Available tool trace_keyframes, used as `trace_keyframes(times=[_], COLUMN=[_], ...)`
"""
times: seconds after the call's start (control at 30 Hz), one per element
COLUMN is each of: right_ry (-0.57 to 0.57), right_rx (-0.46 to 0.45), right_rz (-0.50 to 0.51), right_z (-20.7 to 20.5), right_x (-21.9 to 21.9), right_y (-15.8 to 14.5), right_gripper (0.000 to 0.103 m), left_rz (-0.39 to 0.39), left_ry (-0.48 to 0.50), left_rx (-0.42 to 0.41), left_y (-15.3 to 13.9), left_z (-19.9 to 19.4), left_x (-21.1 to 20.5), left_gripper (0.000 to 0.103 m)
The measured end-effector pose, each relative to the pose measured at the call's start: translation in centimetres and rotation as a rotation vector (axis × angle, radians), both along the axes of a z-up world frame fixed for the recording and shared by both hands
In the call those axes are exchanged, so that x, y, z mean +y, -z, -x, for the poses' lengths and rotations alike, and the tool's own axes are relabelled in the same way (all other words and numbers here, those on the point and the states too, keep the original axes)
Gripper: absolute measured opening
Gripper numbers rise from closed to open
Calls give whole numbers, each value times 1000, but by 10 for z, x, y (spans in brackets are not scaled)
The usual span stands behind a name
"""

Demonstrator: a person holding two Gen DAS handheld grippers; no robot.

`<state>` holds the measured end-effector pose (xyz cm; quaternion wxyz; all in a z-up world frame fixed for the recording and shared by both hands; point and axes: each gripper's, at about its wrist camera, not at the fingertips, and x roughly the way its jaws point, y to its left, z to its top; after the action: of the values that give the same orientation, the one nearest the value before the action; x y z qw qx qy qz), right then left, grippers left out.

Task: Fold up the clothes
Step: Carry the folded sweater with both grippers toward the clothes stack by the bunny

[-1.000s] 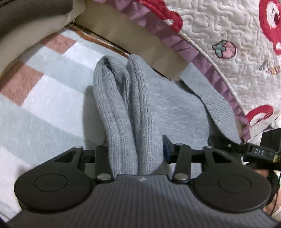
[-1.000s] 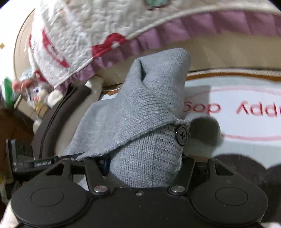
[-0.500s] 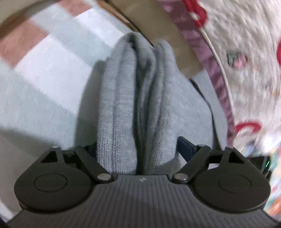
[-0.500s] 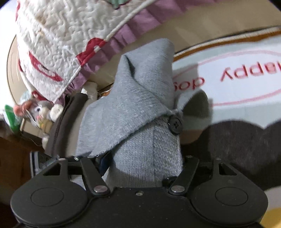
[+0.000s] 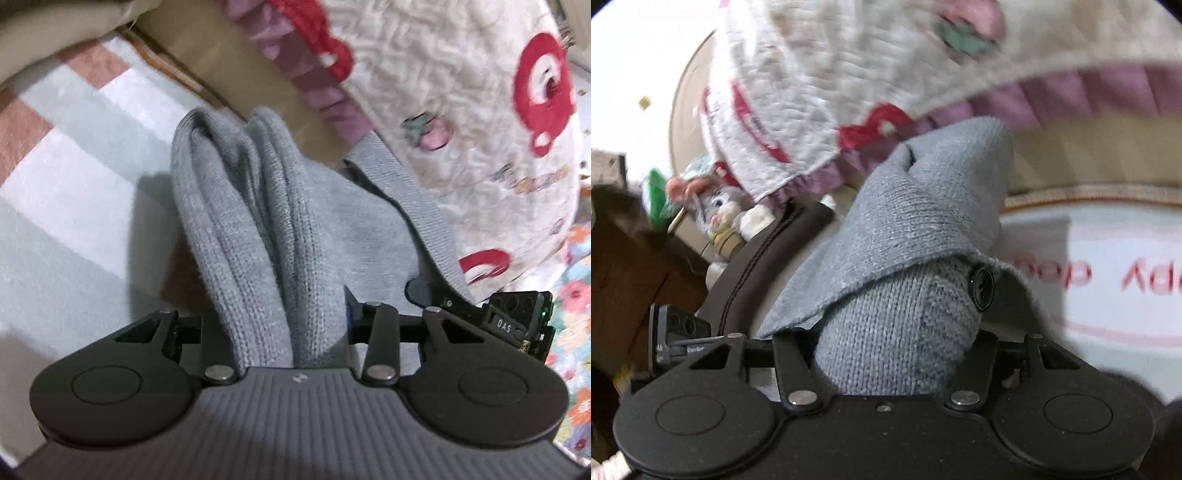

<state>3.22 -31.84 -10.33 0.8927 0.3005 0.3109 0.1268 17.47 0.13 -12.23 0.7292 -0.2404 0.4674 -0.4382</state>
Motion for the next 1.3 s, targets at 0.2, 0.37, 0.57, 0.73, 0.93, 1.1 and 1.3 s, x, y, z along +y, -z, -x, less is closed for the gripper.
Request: trace_keyframes(times=[0.2,0.37,0.57,0.73,0.93,1.1,1.3], right_ry=[-64,-112,-148,-270,-491,-731,-924], right_rx=[-76,-146,-192,-198,-239,-256,-288], right_rz=[98,145,243,292,290,221,301], right_z=[7,12,8,-39,-116,-197,-270], right_x=[12,26,44,72,144,230,335], right_y=[-61,-113,-161,-206,-252,-265,-231], right_gripper=[61,61,61,61,60,60,61], left_rz=[24,107,194,236,236,197,173], left_ry=[-34,-81,-125,-222,-462,-699,-863], left_rx=[-70,-105,-158,-186,-320,-385,-349], left_y=[-49,-85,-107,-126,-166,-183,-140], left_z=[22,34,36,29,32,50,36], left_x=[0,18,33,69,160,250,313], left_gripper=[38,38,38,38,38,38,38])
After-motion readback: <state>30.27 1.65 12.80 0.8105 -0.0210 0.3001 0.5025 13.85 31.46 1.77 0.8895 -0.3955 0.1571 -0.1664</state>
